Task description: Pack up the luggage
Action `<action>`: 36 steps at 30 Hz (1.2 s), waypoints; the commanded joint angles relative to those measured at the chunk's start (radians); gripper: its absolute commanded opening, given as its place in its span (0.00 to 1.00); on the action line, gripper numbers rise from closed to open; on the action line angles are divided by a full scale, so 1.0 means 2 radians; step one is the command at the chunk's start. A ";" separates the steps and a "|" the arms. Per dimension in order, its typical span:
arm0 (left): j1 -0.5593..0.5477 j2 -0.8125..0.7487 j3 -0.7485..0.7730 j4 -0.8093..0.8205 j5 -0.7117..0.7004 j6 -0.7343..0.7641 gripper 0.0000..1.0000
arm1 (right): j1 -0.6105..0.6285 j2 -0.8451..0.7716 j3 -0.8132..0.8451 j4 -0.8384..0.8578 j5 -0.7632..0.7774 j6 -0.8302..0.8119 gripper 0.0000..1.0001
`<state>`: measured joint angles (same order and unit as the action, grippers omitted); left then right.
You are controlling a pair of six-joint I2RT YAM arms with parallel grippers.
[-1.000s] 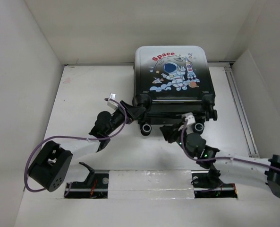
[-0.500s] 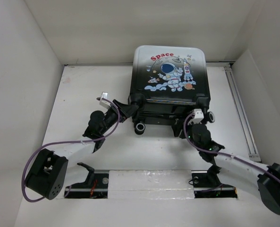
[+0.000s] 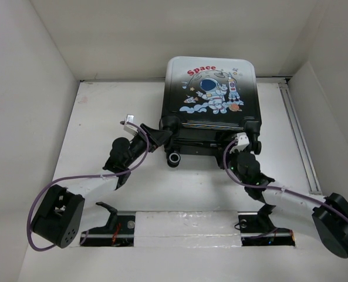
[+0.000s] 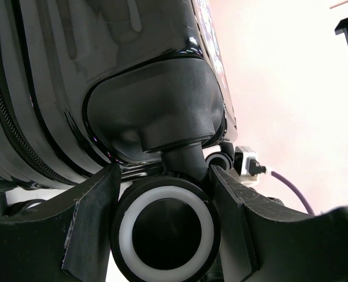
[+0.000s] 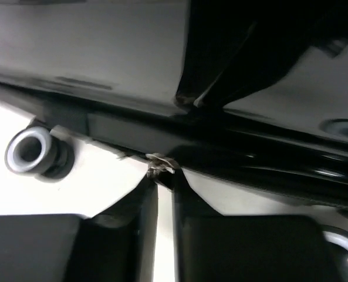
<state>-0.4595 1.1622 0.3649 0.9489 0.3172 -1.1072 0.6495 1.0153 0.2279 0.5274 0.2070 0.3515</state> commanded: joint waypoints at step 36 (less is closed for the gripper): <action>-0.028 -0.125 0.018 -0.017 -0.094 0.011 0.00 | 0.047 -0.155 0.049 -0.249 0.120 0.063 0.00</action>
<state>-0.5587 1.0168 0.3828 0.7322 0.1326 -1.0470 0.7921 0.7559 0.3321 0.0864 0.4221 0.4259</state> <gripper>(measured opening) 0.534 0.159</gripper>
